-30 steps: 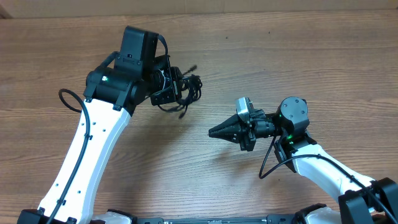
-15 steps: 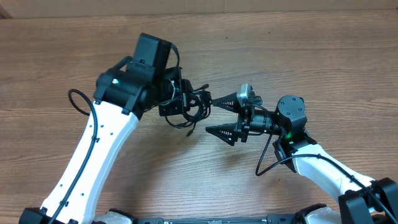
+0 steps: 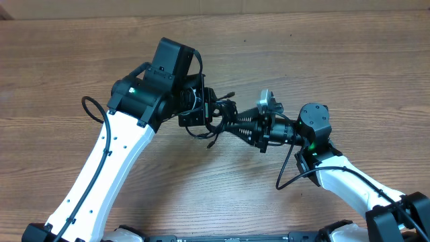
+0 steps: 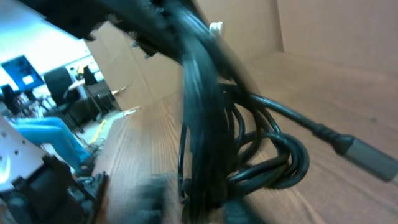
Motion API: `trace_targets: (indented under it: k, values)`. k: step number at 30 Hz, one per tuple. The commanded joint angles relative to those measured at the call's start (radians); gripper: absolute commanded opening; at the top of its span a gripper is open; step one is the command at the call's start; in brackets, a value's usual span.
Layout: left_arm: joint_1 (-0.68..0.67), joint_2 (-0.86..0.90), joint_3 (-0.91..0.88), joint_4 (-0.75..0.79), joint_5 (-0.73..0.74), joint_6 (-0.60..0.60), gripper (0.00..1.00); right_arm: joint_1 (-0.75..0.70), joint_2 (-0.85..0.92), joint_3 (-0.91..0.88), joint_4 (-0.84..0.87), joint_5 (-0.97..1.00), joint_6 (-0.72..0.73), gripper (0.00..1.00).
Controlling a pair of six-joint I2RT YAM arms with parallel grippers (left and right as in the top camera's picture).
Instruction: Untangle cables
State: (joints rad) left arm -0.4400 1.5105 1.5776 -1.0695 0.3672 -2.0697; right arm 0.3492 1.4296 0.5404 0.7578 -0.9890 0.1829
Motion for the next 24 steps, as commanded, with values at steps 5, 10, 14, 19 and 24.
trace_targets:
  k: [5,10,14,19,24]
  values:
    - [-0.013,0.006,0.014,0.009,0.022,-0.008,0.04,0.003,-0.006,0.016,0.002,0.001,-0.005,0.04]
    - [-0.003,0.006,0.014,0.029,-0.012,-0.014,0.04,0.003,-0.006,0.016,0.002,-0.070,-0.056,0.04]
    - [0.020,0.006,0.014,0.052,-0.013,-0.014,0.04,0.003,-0.006,0.016,-0.002,-0.090,-0.062,0.04]
    - [0.067,0.006,0.014,0.075,-0.012,-0.014,0.04,0.003,-0.006,0.016,-0.009,-0.090,-0.062,0.04]
    - [0.114,0.006,0.014,0.076,-0.015,-0.014,0.04,0.003,-0.006,0.016,-0.009,-0.090,-0.062,0.04]
